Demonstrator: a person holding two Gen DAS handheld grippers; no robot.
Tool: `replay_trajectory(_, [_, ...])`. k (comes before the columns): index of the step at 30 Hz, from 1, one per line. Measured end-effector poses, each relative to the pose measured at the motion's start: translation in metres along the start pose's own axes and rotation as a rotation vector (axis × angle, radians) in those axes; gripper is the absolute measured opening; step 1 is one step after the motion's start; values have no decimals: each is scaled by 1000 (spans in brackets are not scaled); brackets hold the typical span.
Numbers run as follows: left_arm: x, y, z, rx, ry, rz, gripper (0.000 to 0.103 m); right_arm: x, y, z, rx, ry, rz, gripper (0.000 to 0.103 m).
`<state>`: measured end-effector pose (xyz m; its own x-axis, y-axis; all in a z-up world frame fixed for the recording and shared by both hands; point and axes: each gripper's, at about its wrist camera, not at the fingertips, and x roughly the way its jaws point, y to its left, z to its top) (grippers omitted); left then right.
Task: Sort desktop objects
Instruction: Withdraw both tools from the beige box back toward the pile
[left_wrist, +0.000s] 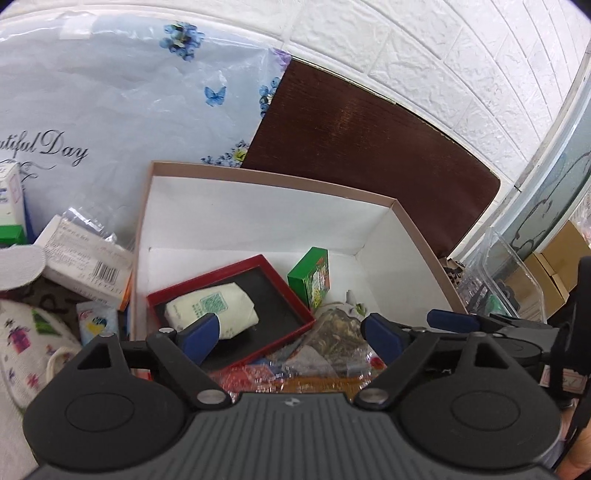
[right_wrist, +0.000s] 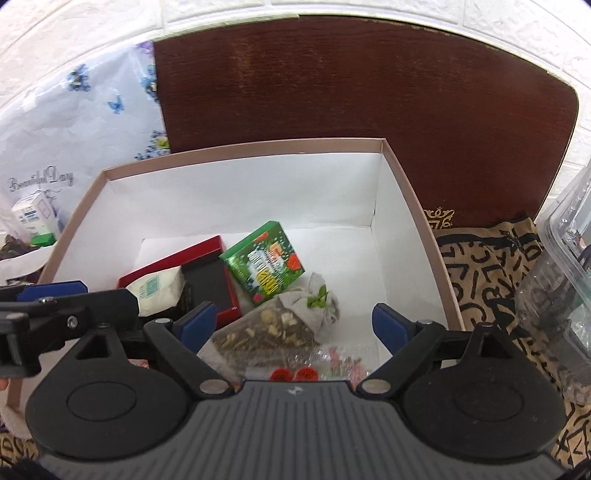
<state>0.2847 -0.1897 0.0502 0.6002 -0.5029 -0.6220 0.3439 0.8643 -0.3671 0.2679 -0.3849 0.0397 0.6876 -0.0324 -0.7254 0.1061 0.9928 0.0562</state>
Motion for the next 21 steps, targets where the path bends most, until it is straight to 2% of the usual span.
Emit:
replay_trajectory(12, [-65, -5, -37, -36, -38, 8, 90, -58, 18, -26, -18, -64, 38, 89])
replay_trajectory(16, [-92, -1, -67, -28, -78, 18, 91, -83, 28, -49, -13, -126, 58, 89])
replay_trajectory(21, [-122, 17, -121, -36, -127, 4, 91, -111, 46, -100, -13, -225, 100, 91])
